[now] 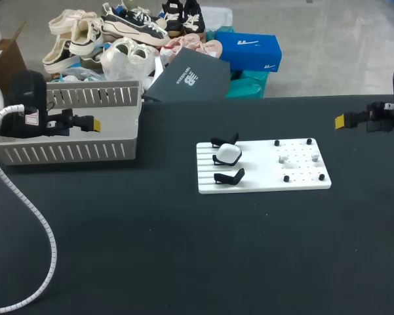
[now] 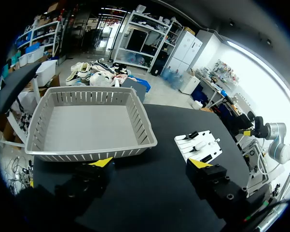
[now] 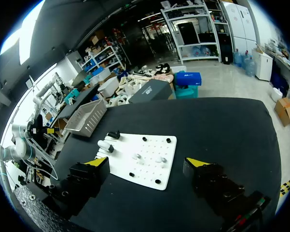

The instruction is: Pick up each earbud case from the left stands, insert the matching earbuds, close the lid, and place the case in the box.

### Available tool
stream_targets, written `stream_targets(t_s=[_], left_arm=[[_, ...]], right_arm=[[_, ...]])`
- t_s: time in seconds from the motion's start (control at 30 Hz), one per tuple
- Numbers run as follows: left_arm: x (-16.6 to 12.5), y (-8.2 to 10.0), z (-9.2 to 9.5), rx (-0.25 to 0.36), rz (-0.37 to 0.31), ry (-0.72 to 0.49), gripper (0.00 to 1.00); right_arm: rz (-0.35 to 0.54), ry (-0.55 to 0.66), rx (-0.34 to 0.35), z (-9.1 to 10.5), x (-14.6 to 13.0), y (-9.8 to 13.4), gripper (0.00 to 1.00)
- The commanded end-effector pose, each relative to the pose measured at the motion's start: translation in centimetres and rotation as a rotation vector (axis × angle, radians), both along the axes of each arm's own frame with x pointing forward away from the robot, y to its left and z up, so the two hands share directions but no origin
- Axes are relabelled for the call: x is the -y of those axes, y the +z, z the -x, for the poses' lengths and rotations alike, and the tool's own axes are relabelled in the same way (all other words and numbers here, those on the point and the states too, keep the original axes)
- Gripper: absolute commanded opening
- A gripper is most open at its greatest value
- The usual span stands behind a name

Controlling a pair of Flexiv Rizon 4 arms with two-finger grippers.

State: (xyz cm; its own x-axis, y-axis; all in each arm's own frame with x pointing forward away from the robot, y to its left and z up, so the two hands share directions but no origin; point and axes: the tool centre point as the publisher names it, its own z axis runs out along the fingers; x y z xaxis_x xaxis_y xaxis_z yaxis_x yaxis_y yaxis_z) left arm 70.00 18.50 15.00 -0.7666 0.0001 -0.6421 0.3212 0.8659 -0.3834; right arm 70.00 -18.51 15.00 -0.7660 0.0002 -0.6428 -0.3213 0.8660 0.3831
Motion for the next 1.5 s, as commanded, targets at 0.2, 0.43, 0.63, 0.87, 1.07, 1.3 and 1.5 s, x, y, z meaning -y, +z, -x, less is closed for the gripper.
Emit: stream_targets(t_s=[0.2,0.43,0.63,0.87,1.07,1.3,1.5], left_arm=[[0.0,0.0,0.0,0.000,0.000,0.000,1.00],[0.0,0.0,0.0,0.000,0.000,0.000,1.00],[0.0,0.0,0.0,0.000,0.000,0.000,1.00],[0.0,0.0,0.0,0.000,0.000,0.000,1.00],[0.0,0.0,0.0,0.000,0.000,0.000,1.00],[0.9,0.8,-0.1,0.062,-0.005,-0.091,1.00],[2.1,2.3,-0.8,0.165,-0.026,-0.232,1.00]], right_arm=[[0.000,0.000,0.000,0.0,0.0,0.0,1.00],[0.000,0.000,0.000,0.0,0.0,0.0,1.00],[0.000,0.000,0.000,0.0,0.0,0.0,1.00],[0.000,0.000,0.000,0.0,0.0,0.0,1.00],[0.000,0.000,0.000,0.0,0.0,0.0,1.00],[0.000,0.000,0.000,0.0,0.0,0.0,1.00],[0.000,0.000,0.000,0.0,0.0,0.0,1.00]])
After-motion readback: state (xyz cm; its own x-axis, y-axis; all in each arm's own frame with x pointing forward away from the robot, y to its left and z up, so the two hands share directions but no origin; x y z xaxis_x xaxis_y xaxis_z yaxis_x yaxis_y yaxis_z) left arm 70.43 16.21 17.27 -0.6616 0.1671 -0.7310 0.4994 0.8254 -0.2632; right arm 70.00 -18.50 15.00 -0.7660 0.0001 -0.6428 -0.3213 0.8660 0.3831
